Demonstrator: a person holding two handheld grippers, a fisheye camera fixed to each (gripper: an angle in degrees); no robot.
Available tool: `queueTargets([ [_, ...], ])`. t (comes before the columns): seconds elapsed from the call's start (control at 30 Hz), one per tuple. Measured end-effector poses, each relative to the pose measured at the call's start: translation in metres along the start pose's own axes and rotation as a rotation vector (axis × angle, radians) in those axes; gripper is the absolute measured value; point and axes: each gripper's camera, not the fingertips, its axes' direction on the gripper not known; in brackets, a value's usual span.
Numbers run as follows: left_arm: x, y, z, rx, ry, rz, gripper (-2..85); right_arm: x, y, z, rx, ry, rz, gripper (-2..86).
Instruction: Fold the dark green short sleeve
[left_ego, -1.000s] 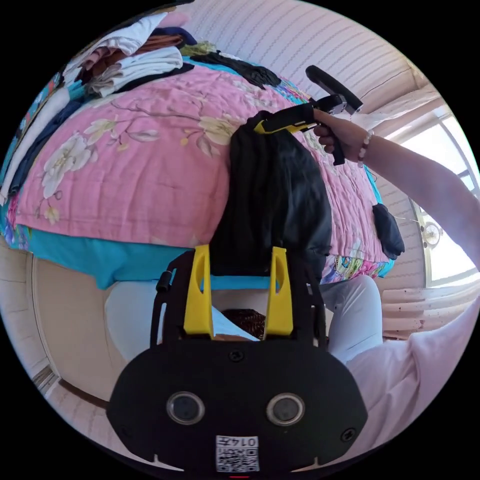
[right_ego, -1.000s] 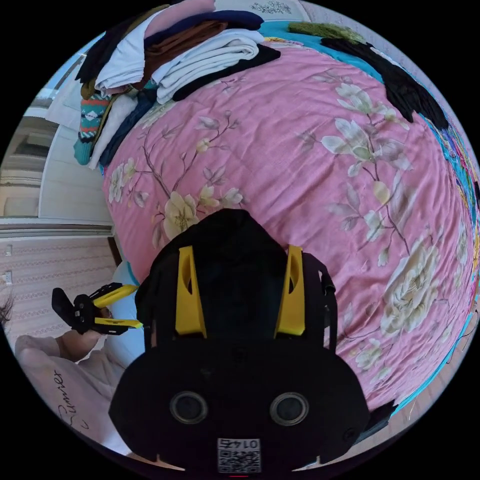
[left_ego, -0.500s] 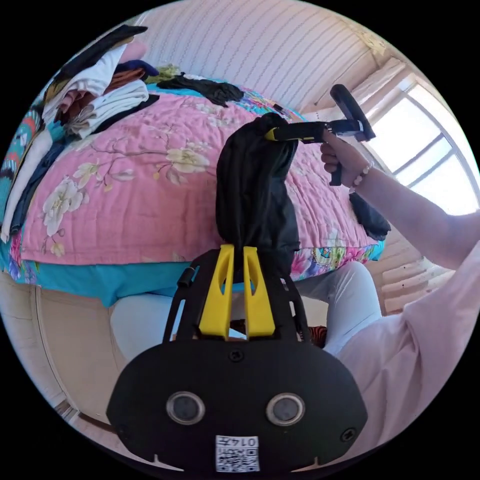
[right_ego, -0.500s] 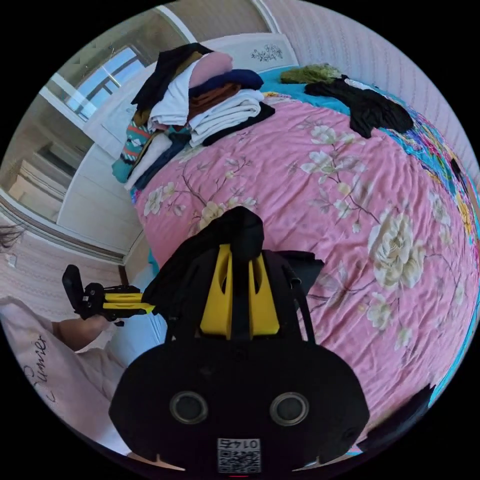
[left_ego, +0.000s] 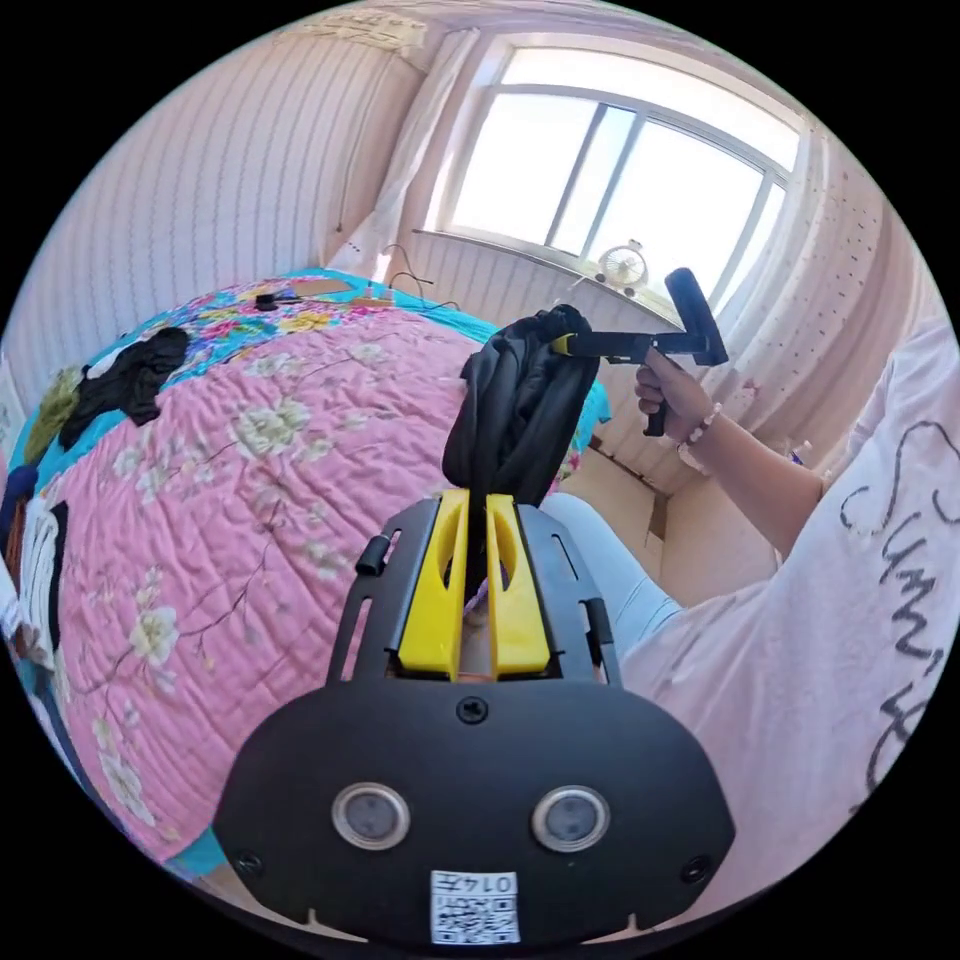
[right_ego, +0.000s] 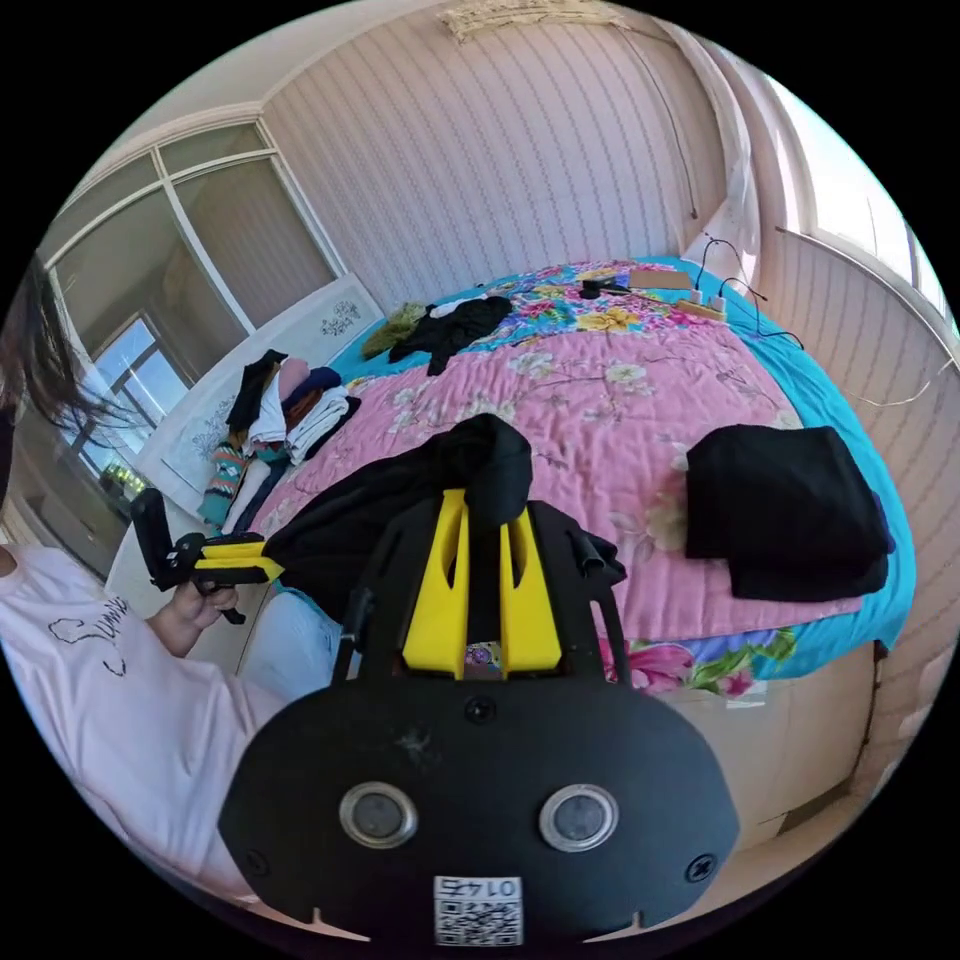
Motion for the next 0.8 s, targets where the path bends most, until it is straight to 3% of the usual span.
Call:
queueTargets([
  [0.17,0.036,-0.105,0.072,0.05,0.143,0.128,2.8,0.079,0.025,-0.114,0.038,0.228,0.146,3.5],
  [0.3,0.028,-0.221,0.15,0.055,0.1,0.127,4.5,0.141,-0.015,-0.154,0.011,0.369,0.208,5.6],
  [0.4,-0.007,-0.26,0.187,0.041,0.049,0.04,5.4,0.205,-0.054,-0.153,0.0,0.463,0.299,9.7],
  [0.5,-0.038,-0.259,0.182,-0.004,0.01,-0.03,5.7,0.273,-0.061,-0.125,-0.196,0.437,0.463,12.1],
  [0.57,-0.047,-0.241,0.159,0.024,-0.043,-0.008,5.5,0.282,-0.047,-0.126,-0.207,0.347,0.473,12.5],
  [0.8,-0.031,-0.093,0.018,0.083,-0.279,0.048,3.5,0.172,0.012,-0.127,-0.144,0.301,0.191,10.0],
])
